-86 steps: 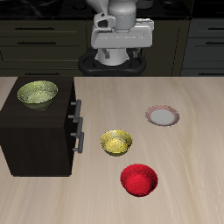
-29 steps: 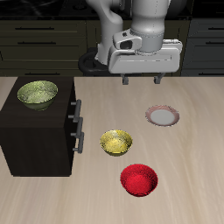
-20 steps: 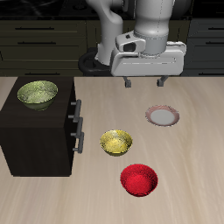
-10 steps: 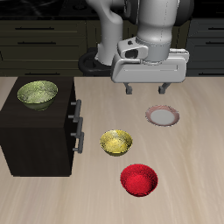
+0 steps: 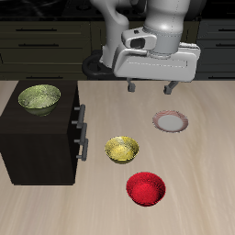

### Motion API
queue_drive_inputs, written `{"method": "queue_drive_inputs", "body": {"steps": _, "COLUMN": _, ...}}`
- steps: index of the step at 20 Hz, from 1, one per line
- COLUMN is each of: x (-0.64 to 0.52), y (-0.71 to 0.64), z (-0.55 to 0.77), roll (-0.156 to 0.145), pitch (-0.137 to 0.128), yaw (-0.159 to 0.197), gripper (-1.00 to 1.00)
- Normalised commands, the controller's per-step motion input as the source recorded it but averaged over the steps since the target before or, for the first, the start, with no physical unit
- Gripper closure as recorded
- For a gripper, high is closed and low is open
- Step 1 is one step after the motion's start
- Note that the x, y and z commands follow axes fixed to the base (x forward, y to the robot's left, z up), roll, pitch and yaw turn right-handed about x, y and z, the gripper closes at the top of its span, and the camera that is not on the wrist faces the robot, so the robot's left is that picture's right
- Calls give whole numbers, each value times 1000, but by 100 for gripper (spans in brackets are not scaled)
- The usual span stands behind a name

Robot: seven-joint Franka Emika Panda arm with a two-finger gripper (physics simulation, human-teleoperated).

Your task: Place the red bowl on the plate

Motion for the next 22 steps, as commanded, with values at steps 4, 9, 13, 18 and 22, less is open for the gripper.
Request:
{"method": "queue_drive_inputs", "body": {"steps": 4, "x": 213, "y": -76, "z": 120, "roll": -16, "pitch": -9, "yaw": -23, "gripper": -100}}
{"method": "queue_drive_inputs", "body": {"steps": 9, "x": 191, "y": 27, "z": -11, "roll": -4, "pitch": 0, "yaw": 9, "gripper": -100}}
{"method": "queue_drive_inputs", "body": {"steps": 13, "x": 209, "y": 52, "z": -33, "roll": -10, "pitch": 7, "yaw": -12, "gripper": -100}}
{"method": "queue_drive_inputs", "body": {"steps": 18, "x": 128, "y": 12, "z": 103, "roll": -13, "pitch": -39, "yaw": 3, "gripper": -100}}
{"method": "queue_drive_inputs", "body": {"steps": 22, "x": 44, "y": -28, "z": 41, "roll": -7, "pitch": -12, "yaw": -9, "gripper": -100}}
